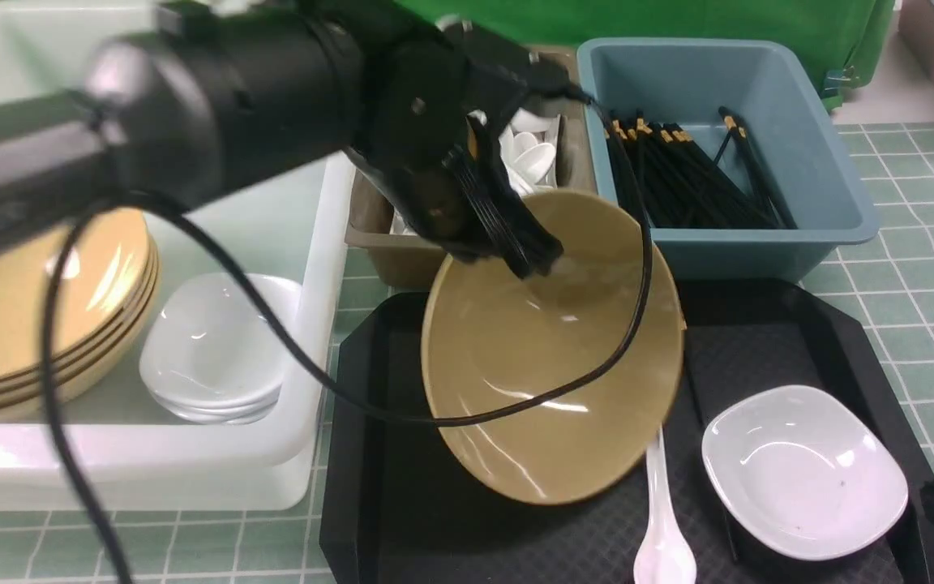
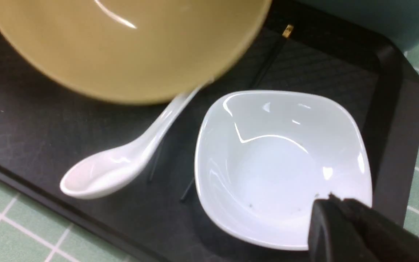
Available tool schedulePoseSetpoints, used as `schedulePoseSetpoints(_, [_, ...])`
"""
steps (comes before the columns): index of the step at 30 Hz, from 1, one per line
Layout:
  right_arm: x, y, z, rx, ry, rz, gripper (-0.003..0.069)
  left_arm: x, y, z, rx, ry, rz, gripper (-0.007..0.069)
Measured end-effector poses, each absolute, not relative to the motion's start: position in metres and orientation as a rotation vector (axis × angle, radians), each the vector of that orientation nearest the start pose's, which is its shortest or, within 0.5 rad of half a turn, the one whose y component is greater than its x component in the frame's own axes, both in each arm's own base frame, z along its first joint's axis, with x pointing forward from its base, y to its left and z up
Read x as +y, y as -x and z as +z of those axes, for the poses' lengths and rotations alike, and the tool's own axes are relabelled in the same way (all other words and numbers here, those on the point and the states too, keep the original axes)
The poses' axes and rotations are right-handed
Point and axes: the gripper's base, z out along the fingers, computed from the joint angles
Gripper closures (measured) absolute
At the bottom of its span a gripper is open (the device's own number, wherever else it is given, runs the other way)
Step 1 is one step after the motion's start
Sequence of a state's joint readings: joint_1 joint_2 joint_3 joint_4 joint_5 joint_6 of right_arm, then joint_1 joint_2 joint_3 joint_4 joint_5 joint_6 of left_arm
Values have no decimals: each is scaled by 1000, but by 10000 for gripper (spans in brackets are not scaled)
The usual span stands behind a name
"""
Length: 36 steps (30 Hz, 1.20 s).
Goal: On blue table put chopsticks spoon bowls plates into blue grey white boxes.
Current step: 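Grasp the large bowl on the tray by its rim, then place the tan bowl onto the bowl stack in the left bin with the left gripper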
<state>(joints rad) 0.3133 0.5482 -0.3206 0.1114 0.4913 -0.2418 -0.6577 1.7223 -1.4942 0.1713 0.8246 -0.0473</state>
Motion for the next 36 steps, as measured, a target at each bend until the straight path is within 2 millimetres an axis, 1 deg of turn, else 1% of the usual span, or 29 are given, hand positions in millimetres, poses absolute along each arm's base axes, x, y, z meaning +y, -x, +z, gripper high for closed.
schedulePoseSetpoints(4, [37,-97,236,2139,527,153,587,-211,-302,337,2326,-788,-123,617])
schedulePoseSetpoints(5, [37,-97,236,2139,527,153,587,-204,-300,345,2316,-763,-131,617])
schedulePoseSetpoints(6, [37,-97,236,2139,527,153,586,-203,-300,347,2314,-758,-132,618])
schedulePoseSetpoints(7, [37,-97,236,2139,527,153,584,-191,-299,357,2303,-722,-131,618])
schedulePoseSetpoints(8, [37,-97,236,2139,527,153,584,-185,-299,360,2305,-704,-126,618])
schedulePoseSetpoints(9, [37,-97,236,2139,527,153,582,-170,-298,371,2294,-662,-112,618])
schedulePoseSetpoints(10, [37,-97,236,2139,527,153,582,-148,-297,383,2285,-597,-87,618])
schedulePoseSetpoints(11, [37,-97,236,2139,527,153,581,-134,-297,390,2280,-551,-67,618])
schedulePoseSetpoints(13, [37,-97,236,2139,527,153,580,-95,-295,406,2268,-408,-7,618])
schedulePoseSetpoints(14, [37,-97,236,2139,527,153,580,-87,-295,408,2267,-377,6,618])
schedulePoseSetpoints(15, [37,-97,236,2139,527,153,579,-53,-295,416,2266,-227,57,618])
schedulePoseSetpoints(16, [37,-97,236,2139,527,153,578,-48,-295,417,2267,-207,62,618])
schedulePoseSetpoints(17, [37,-97,236,2138,527,153,577,-28,-295,419,2273,-108,95,618])
schedulePoseSetpoints(18, [37,-97,236,2138,527,153,575,0,-295,417,2285,30,136,618])
schedulePoseSetpoints(20, [37,-97,236,2138,527,153,571,35,-293,408,2309,190,194,618])
schedulePoseSetpoints(21, [37,-97,236,2138,527,153,571,41,-293,405,2313,220,201,618])
schedulePoseSetpoints(22, [37,-97,236,2138,527,153,570,59,-290,396,2329,304,223,618])
schedulePoseSetpoints(23, [37,-97,236,2137,527,153,569,69,-288,388,2343,354,233,617])
schedulePoseSetpoints(24, [37,-97,236,2137,527,153,569,73,-287,385,2344,373,234,617])
schedulePoseSetpoints(25, [37,-97,236,2137,527,153,568,88,-284,370,2349,460,230,617])
schedulePoseSetpoints(26, [37,-98,237,2136,526,153,566,96,-282,364,2333,505,226,617])
schedulePoseSetpoints(30, [37,-98,237,2136,526,153,561,110,-283,343,2297,570,222,618])
schedulePoseSetpoints(34, [37,-98,237,2135,526,153,559,114,-289,325,2329,588,215,618])
schedulePoseSetpoints(36, [37,-98,237,2135,526,153,559,116,-293,312,2359,601,209,614])
